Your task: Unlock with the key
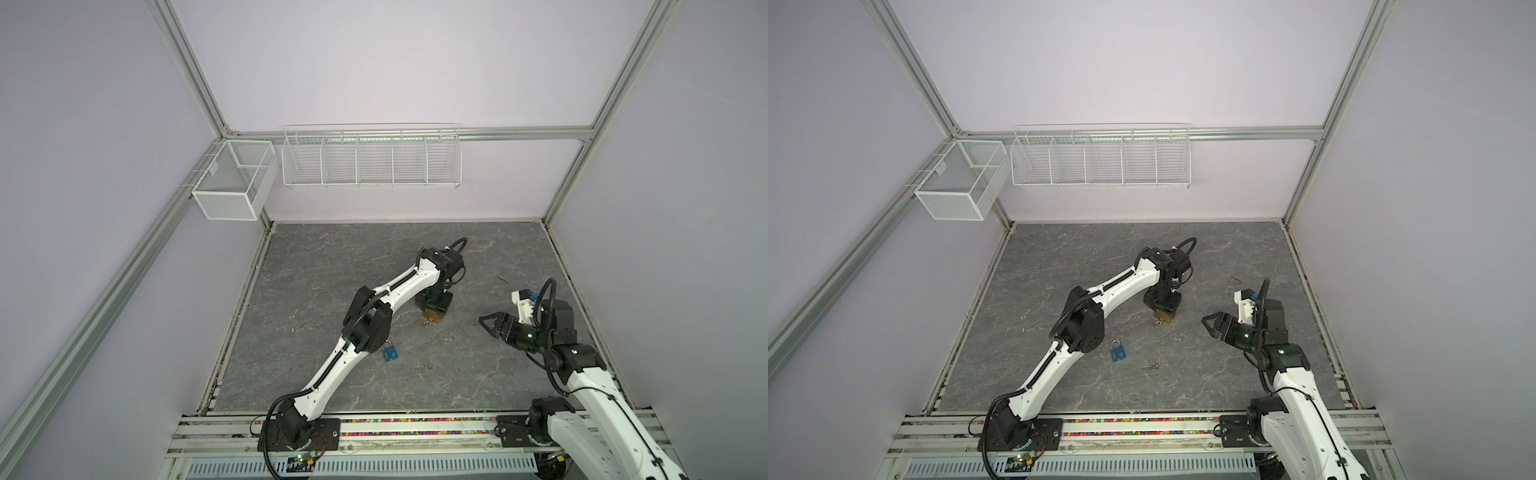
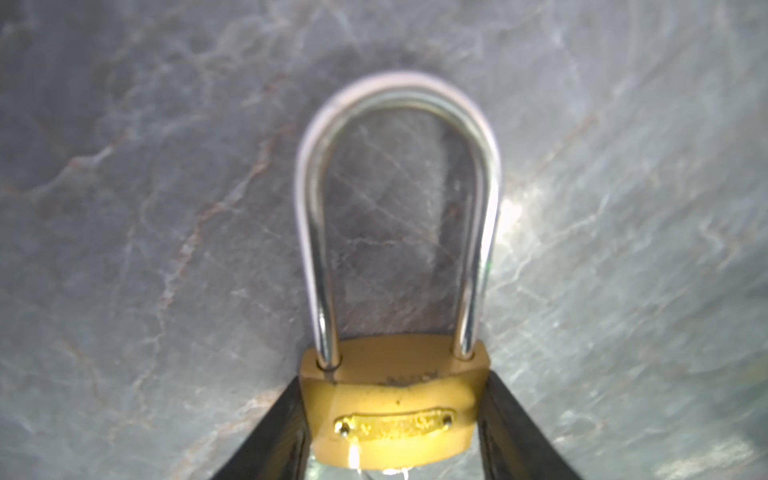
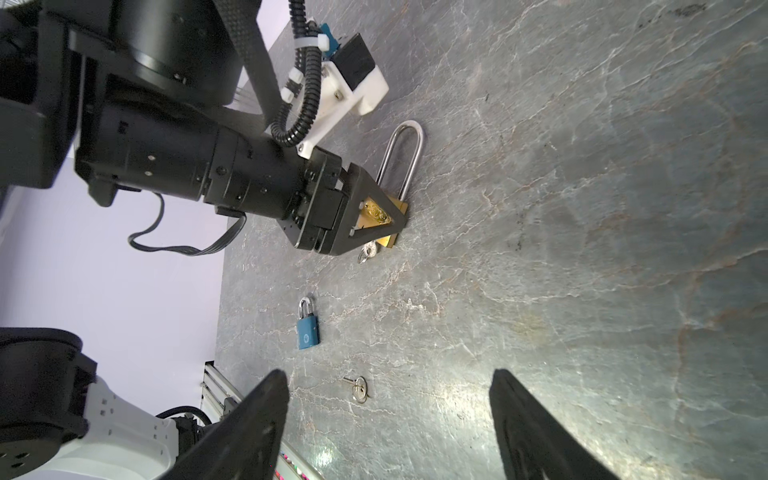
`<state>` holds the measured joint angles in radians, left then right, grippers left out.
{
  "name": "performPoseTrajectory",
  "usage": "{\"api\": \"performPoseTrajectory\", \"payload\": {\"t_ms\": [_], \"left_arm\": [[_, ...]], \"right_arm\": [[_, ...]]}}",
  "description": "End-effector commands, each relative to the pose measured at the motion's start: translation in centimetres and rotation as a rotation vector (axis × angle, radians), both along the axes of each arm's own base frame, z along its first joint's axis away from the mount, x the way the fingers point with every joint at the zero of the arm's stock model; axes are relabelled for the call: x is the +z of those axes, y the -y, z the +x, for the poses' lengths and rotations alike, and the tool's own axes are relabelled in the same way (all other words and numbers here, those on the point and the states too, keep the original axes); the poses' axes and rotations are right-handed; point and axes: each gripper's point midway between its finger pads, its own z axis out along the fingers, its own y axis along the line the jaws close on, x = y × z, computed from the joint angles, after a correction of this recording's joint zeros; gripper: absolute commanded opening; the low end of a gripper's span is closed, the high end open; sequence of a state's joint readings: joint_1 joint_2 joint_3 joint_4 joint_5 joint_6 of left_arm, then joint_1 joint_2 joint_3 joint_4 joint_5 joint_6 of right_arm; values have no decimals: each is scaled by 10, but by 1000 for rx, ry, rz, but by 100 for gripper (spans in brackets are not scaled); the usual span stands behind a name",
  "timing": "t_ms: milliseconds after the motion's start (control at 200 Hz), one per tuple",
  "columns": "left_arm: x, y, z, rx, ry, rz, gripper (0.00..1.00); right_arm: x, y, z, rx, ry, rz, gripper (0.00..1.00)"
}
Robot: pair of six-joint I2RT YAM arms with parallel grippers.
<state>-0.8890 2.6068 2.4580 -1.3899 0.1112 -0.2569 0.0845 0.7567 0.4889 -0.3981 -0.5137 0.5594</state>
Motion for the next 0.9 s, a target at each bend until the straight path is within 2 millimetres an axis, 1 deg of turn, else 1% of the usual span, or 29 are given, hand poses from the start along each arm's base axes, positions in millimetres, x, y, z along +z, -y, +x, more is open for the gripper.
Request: {"api": "performPoseTrajectory", "payload": {"t_ms": [0, 30, 125, 195, 255, 335, 420, 490, 590, 620, 635, 690, 740, 800, 810, 890], "left_arm": [[-24, -8, -14, -5, -82, 51, 37], [-23, -7, -14, 10, -80, 39, 32], [-6, 8, -12, 72, -77, -81, 18], [12, 19, -8, 128, -56, -183, 12], [28, 21, -5, 181, -22, -247, 8], [49, 21, 3, 257, 31, -334, 6], [63, 15, 11, 330, 83, -383, 6], [66, 7, 17, 382, 124, -386, 5], [62, 0, 20, 449, 140, -390, 5], [64, 0, 21, 469, 149, -403, 5], [64, -1, 22, 481, 151, -411, 5], [70, -1, 23, 536, 161, -451, 5], [77, 0, 24, 587, 164, -507, 5], [83, 4, 22, 649, 139, -588, 5], [87, 6, 23, 658, 139, -610, 5], [91, 6, 19, 730, 111, -684, 4]], "right_arm": [[12, 2, -2, 3, 32, -8, 79], [12, 2, -3, 0, 36, -7, 79], [7, 1, -5, 7, 28, -1, 79], [5, -5, -4, 35, 31, 26, 79], [5, -10, -1, 62, 44, 54, 78], [1, -17, 1, 109, 43, 62, 78], [-8, -27, 4, 164, 26, 60, 78], [-21, -40, 6, 218, -8, 66, 77], [-38, -53, 14, 236, -21, 95, 77], [-43, -53, 19, 221, -14, 101, 77], [-45, -59, 17, 240, -9, 99, 77], [-52, -66, 19, 253, 6, 88, 76], [-54, -75, 23, 276, 43, 100, 72], [-51, -79, 29, 264, 98, 127, 65], [-50, -80, 30, 263, 106, 132, 65], [-42, -85, 35, 267, 146, 148, 57]]}}
